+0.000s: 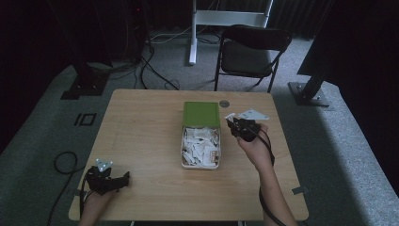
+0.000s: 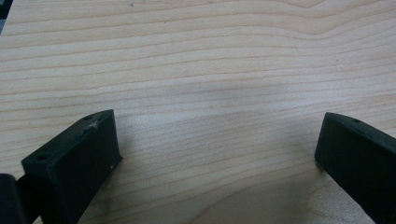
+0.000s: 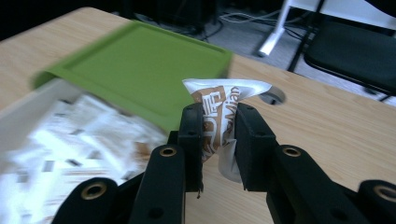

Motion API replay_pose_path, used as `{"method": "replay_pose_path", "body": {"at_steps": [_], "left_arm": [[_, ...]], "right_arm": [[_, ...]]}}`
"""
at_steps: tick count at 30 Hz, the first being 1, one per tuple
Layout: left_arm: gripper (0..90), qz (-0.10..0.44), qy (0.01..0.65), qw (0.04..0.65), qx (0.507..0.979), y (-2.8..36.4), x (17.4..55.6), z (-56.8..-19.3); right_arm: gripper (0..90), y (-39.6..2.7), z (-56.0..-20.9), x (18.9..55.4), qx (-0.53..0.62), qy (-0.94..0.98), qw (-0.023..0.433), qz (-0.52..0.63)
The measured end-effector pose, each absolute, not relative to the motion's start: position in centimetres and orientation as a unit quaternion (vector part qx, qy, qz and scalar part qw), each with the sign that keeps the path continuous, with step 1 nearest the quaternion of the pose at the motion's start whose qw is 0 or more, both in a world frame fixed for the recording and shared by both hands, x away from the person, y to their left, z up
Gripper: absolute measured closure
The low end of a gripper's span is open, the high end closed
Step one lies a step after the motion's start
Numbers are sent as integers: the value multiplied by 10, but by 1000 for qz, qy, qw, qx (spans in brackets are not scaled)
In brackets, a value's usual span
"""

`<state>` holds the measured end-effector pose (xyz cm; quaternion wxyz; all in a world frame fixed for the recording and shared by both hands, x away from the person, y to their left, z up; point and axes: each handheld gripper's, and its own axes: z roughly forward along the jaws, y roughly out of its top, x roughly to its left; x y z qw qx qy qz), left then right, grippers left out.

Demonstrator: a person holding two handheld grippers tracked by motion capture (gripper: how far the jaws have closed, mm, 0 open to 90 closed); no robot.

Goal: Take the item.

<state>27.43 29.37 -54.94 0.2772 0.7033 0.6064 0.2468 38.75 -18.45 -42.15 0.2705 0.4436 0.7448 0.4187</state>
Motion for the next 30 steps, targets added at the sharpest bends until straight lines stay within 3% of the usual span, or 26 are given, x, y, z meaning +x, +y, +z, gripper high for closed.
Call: {"method": "replay_pose_path", "body": {"at_steps": [7,30], "left_arm": [[7,247,606,277,703,294,274,-549],[7,247,606,277,703,294,274,-549]], "right_arm": [[739,-191,-444,402,490,709,290,416],[739,-183,-522,469,576,702,247,339]]}}
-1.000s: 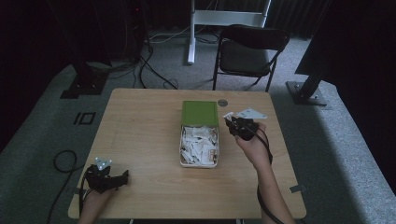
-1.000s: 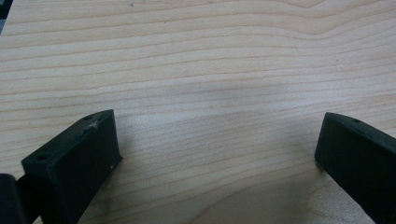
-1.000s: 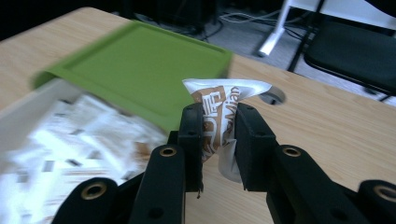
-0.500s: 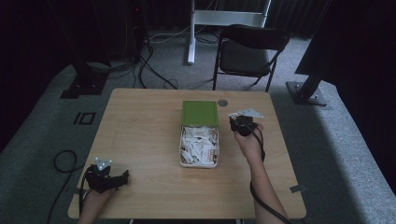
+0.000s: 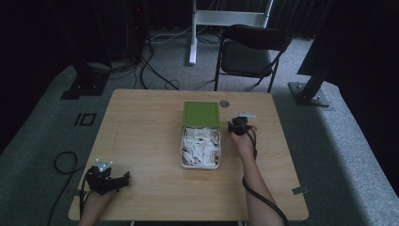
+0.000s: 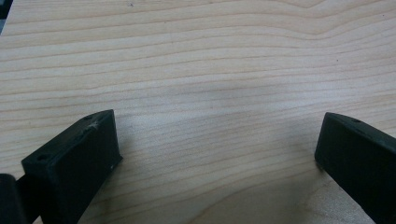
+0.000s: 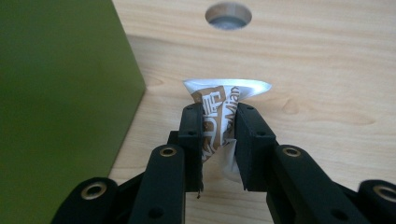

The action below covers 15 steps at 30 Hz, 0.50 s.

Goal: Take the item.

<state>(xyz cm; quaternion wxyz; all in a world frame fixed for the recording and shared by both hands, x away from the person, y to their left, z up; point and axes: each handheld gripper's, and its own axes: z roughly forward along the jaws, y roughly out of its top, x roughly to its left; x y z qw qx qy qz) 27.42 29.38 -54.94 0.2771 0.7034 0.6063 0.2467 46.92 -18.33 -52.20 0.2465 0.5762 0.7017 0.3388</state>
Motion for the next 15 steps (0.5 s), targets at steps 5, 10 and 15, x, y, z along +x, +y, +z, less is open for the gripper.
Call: {"method": "replay_pose_path", "body": {"at_steps": [5,10,15], "left_arm": [[7,247,606,277,703,294,274,-549],[7,247,606,277,703,294,274,-549],[7,247,606,277,703,294,274,-549]], "right_arm": [[691,-179,-532,473,585,698,238,338],[430,-180,-533,469,589,692,240,341],[235,-191,-530,459,591,681,250,352]]}}
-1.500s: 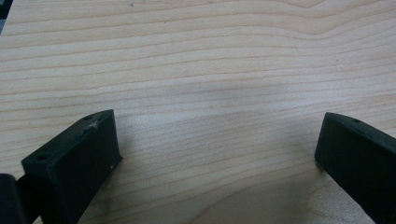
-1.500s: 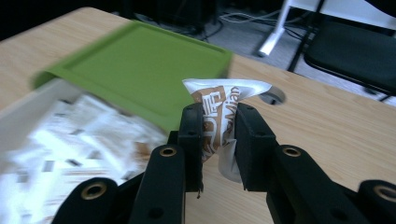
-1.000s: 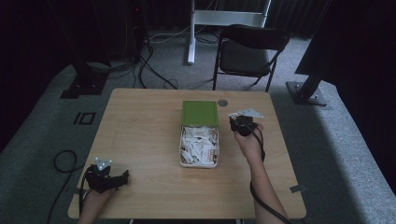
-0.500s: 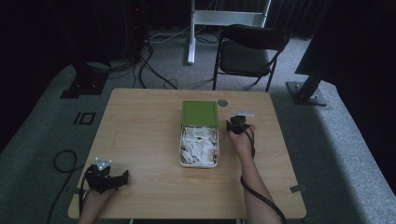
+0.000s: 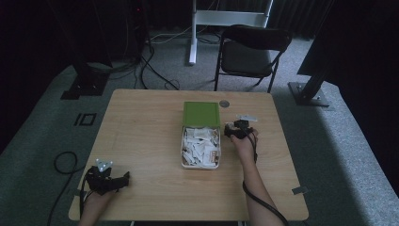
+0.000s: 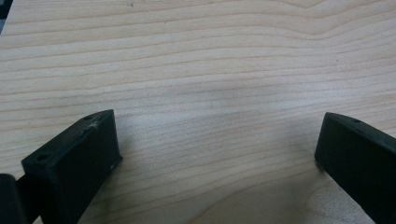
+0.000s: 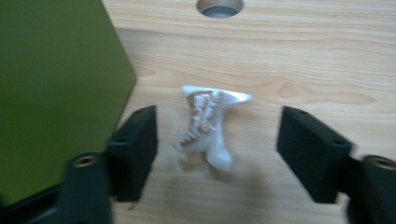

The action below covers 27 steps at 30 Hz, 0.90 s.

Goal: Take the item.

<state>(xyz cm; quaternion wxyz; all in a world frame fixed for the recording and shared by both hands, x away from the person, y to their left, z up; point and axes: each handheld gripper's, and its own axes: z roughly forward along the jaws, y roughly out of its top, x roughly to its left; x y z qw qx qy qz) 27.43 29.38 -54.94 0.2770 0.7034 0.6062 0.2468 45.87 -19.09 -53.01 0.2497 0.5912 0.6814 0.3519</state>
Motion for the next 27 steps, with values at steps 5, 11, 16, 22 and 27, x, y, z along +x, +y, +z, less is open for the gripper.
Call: {"method": "replay_pose_path", "body": {"at_steps": [5,11,16,22,27], "left_arm": [[6,247,606,277,703,294,274,-549],[6,247,606,277,703,294,274,-549],[7,247,606,277,703,294,274,-549],[7,247,606,277,703,294,274,-549],[7,247,606,277,703,294,274,-549]], "right_arm": [[171,-206,-529,447,592,678,253,354],[134,-220,-524,432,587,680,257,357],[132,-228,-518,423,586,681,258,357],[133,-237,-516,409,582,683,260,355],[133,-247,-517,397,582,686,257,352]]}}
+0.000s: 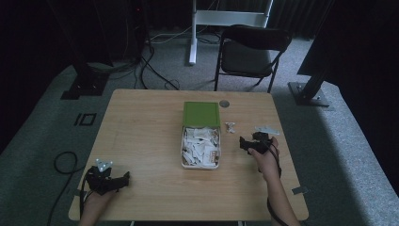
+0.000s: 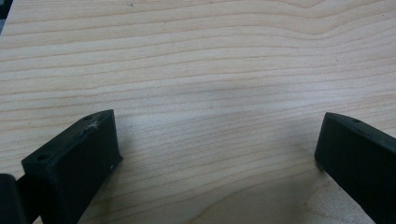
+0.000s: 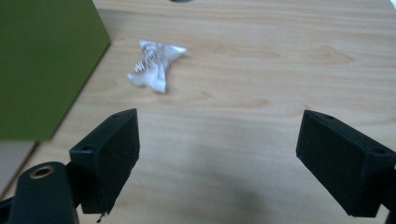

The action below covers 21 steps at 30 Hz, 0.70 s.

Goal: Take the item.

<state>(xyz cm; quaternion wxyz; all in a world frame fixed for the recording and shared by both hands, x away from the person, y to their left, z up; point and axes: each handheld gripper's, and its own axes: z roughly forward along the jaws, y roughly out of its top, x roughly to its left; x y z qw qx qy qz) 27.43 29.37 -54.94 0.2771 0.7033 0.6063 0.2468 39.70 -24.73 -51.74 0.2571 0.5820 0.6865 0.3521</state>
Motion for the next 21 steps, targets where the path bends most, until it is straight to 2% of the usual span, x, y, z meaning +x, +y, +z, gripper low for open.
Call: {"method": "replay_pose_path", "body": {"at_steps": [21], "left_arm": [[7,247,606,277,703,294,274,-549]], "right_arm": [[133,-288,-529,330,592,671,283,346]]}}
